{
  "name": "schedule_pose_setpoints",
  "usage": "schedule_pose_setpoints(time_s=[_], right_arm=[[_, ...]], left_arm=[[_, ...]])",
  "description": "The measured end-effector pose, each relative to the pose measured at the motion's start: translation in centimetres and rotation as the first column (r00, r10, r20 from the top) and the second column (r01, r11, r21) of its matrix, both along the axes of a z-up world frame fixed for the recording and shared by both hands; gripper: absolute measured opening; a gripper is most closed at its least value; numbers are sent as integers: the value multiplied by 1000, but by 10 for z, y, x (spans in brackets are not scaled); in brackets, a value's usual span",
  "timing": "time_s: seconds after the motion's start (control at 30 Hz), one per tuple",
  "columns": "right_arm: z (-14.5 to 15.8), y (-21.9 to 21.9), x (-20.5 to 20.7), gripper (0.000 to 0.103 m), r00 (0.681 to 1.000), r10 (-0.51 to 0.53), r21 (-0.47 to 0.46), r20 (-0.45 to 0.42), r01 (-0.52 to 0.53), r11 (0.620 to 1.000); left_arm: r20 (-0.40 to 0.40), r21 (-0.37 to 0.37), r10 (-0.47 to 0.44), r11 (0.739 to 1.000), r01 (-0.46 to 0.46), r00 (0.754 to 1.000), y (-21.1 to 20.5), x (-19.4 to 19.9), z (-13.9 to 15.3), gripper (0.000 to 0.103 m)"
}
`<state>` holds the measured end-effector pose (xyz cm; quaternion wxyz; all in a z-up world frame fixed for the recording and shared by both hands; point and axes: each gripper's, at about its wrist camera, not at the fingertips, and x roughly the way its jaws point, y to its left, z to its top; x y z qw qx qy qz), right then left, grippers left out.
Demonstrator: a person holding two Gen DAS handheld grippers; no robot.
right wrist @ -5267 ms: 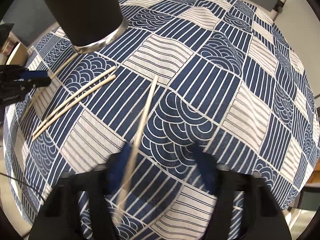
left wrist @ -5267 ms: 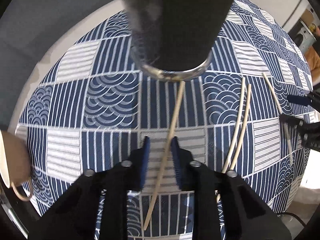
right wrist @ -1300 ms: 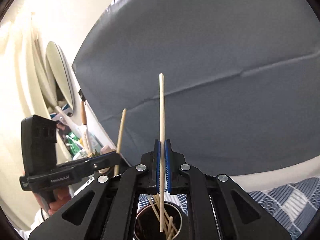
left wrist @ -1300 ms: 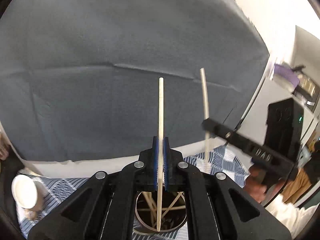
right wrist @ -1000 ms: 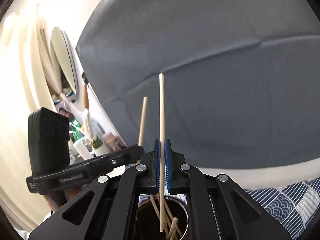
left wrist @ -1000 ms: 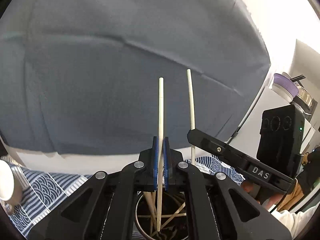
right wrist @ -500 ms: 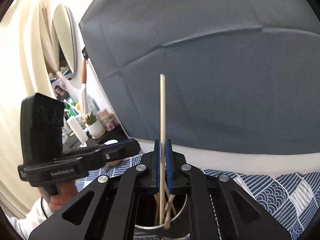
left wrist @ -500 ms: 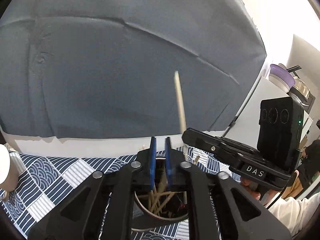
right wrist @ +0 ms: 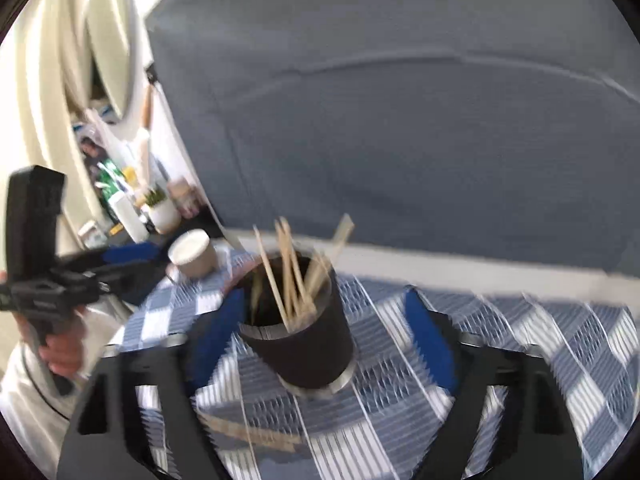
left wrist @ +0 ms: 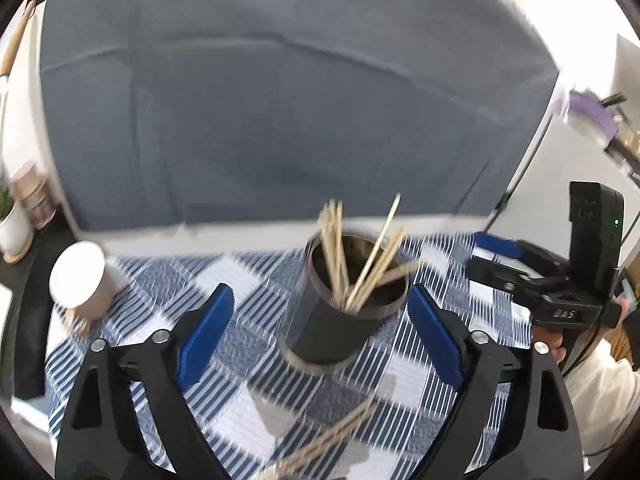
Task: Organize utensils
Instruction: 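Move both open tools down toward the last two loose sticks on the cloth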
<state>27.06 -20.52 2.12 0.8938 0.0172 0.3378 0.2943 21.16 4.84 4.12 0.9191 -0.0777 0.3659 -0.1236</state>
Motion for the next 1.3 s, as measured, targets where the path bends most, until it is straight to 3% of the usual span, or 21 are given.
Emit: schedule_pose_setpoints(time_s=[0.13,0.2,0.3,0.47,0.6,0.87,1.13,1.3], right_arm=[[-31,-21,-18,90,987,-60,-5,-151,60,998],[-48,-29,-27,90,972,-99,-26,-214,96,995],[-69,-28,-36,90,947,-163,-54,-278,154,987],[-96,-16,-50,90,911,-234,-90,-340,216,972],[-114,-2,-62,90,887,-288,-129,-360,259,957],[-151,37,-81,90,814,-406,-196,-416,356,914],[-169,69,-85,90,755,-522,-266,-397,450,853],[-173,79,-83,90,697,-582,-273,-419,515,813]], left_arm=[[-86,-33,-10,999,7,996,11,-21,-12,94],[-125,6,-9,1000,10,992,14,-29,-21,94],[-211,43,-32,998,42,977,18,-32,-39,94],[-291,71,-92,990,118,952,25,-26,-65,94],[-316,102,-181,969,223,931,19,-19,-82,94],[-396,105,-336,908,405,855,13,-4,-129,94],[-432,123,-424,846,518,796,21,2,-160,94],[-449,110,-442,835,539,777,28,7,-168,94]])
